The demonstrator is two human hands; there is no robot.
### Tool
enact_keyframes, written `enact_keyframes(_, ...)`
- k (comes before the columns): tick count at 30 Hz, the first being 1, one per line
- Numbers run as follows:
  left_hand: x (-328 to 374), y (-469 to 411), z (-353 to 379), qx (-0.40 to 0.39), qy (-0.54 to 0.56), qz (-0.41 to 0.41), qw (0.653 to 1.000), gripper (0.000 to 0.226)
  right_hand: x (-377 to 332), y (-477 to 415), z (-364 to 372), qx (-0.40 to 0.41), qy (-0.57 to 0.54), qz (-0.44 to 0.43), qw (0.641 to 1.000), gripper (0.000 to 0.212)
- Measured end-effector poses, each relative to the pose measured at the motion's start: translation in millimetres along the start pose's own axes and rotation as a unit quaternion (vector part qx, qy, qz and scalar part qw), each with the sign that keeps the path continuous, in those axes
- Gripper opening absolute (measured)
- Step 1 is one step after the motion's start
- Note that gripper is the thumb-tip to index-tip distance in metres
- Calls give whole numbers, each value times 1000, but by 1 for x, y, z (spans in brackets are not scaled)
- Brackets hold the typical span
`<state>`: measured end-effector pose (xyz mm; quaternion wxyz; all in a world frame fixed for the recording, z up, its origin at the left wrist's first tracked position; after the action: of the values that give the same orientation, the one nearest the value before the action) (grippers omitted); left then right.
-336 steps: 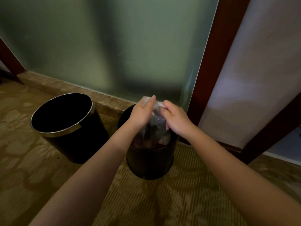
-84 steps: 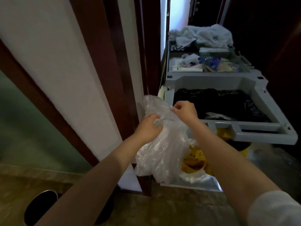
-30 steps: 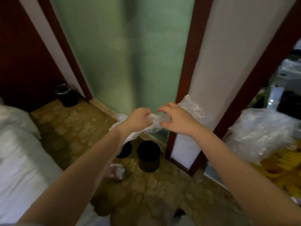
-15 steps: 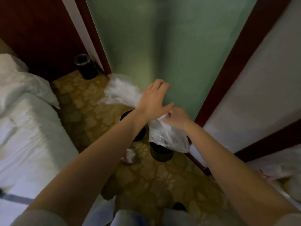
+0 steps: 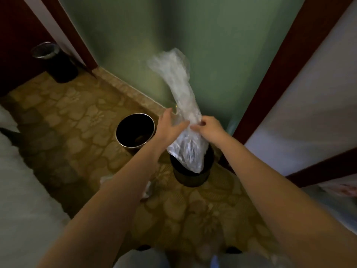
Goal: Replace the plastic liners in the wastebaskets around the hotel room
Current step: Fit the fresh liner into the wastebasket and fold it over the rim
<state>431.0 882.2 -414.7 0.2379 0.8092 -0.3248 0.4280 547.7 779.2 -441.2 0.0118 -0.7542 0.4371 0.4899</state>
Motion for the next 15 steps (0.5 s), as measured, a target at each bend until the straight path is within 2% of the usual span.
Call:
enact_keyframes(2,-36,-21,28,-13,58,-18,998,87,27,-23,17,6,-7,-8,1000,25)
enact_keyframes(5,-83,-44,60,-15,105,-19,994,80,59,-54,42,11,10,-32,999,18)
enact_keyframes(9,-128,-70,98,-11,140,34,990,34,95,-93,70,20,5,-57,998,22)
enact_keyframes(10,-141,-78,106,-7,140,35,989,40,103,-101,75,22,7,-64,998,23)
enact_keyframes(12,-171,-94,119,4,140,32,990,67,116,-118,83,30,22,-75,996,24)
enact_keyframes(13,-182,-99,124,9,142,39,989,72,122,-125,86,37,28,-81,996,24)
enact_keyframes(15,-194,-101,129,27,124,49,991,61,132,-136,88,56,29,-97,993,18)
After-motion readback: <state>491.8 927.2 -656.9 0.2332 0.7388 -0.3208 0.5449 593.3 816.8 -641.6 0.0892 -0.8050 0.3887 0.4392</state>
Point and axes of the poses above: each hand's wrist, its own y-axis away from the middle knuckle, its own z-axis out of the palm, x = y × z, the point moved 10 cm from there along -y, towards the middle knuckle, and after that the axes turned 8 degrees about z, right-handed, at the moved point
